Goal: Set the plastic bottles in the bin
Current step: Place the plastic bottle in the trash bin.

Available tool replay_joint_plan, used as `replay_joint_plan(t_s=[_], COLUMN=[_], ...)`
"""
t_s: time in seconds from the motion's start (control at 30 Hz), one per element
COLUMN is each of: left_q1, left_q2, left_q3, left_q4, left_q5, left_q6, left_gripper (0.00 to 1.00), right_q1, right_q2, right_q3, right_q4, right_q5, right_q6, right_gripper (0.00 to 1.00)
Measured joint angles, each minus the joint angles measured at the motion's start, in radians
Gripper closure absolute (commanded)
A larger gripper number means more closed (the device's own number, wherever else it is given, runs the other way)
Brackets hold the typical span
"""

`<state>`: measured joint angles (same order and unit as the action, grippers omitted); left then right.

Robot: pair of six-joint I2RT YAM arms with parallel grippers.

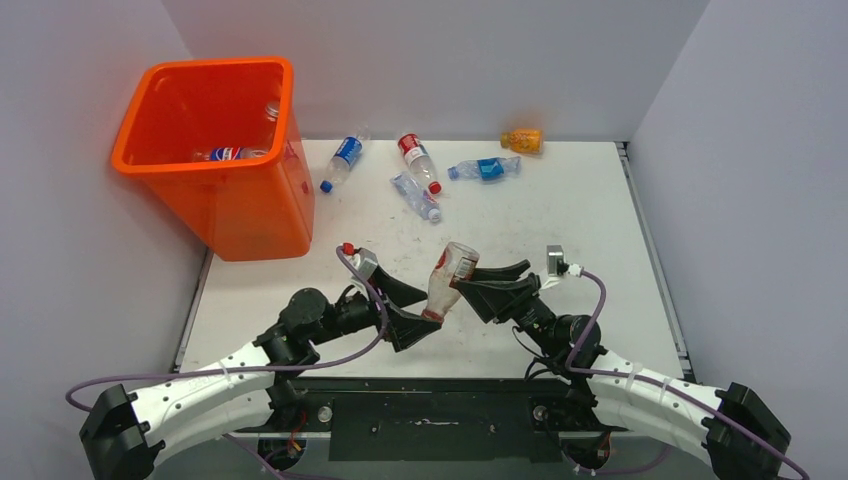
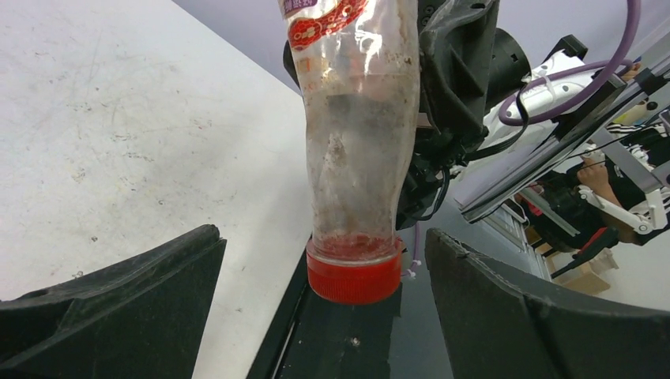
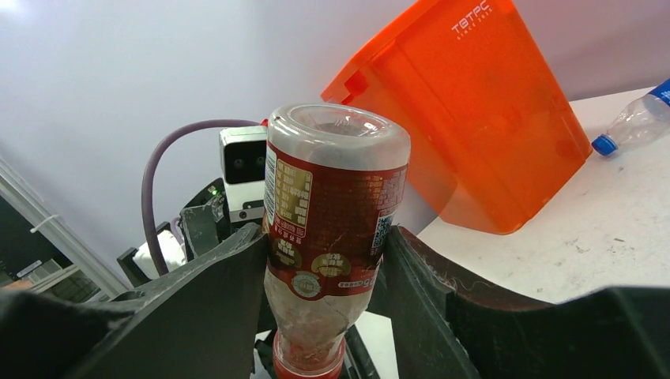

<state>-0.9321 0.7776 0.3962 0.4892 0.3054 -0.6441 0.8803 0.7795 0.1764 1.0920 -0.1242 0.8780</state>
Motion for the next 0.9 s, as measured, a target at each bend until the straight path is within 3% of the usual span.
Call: replay_joint_plan(t_s=[0.3,0.37,0.43,0.53,0.67,0.8,0.9], left_q1=[-0.039,-0.048,-0.058,-0.068,-0.078,-0.09,-0.095], left_q2=[0.05,0.053,0.054,0.055,0.058,0.064,0.07], left_q3=[0.037,0.039,0.041,0.041,0.042,0.042,0.043], left_q4=[-0.002,0.0,0.0,-0.001,-0.005,-0.015,-0.021], left_q5=[-0.023,-0.021,-0.02,-0.02,-0.019,-0.02,-0.019], left_q6=[0.048,0.05,0.055,0.062,0.067,0.074,0.077], left_gripper=[0.52,0.58,0.56,0.29,0.26,0.55,0.91], right_q1=[0.025,0.026,0.029,0.036,0.045,0.051,0.055], right_q2=[-0.003,-0.003,-0.003,-0.011,-0.025,-0.031,-0.031], right_q3=[0.0,0.0,0.0,0.0,0.0,0.0,0.0], right_q4=[-0.004,-0.01,-0.016,-0.019,-0.025,-0.027,-0.038], right_q5=[-0.003,-0.002,0.004,0.005,0.005,0.01,0.016], right_q6=[-0.025,-0.033,-0.037,-0.047,-0.054,-0.058,-0.065], right_gripper=[0.95,0.95,0.95,0.95,0.95,0.95,0.95])
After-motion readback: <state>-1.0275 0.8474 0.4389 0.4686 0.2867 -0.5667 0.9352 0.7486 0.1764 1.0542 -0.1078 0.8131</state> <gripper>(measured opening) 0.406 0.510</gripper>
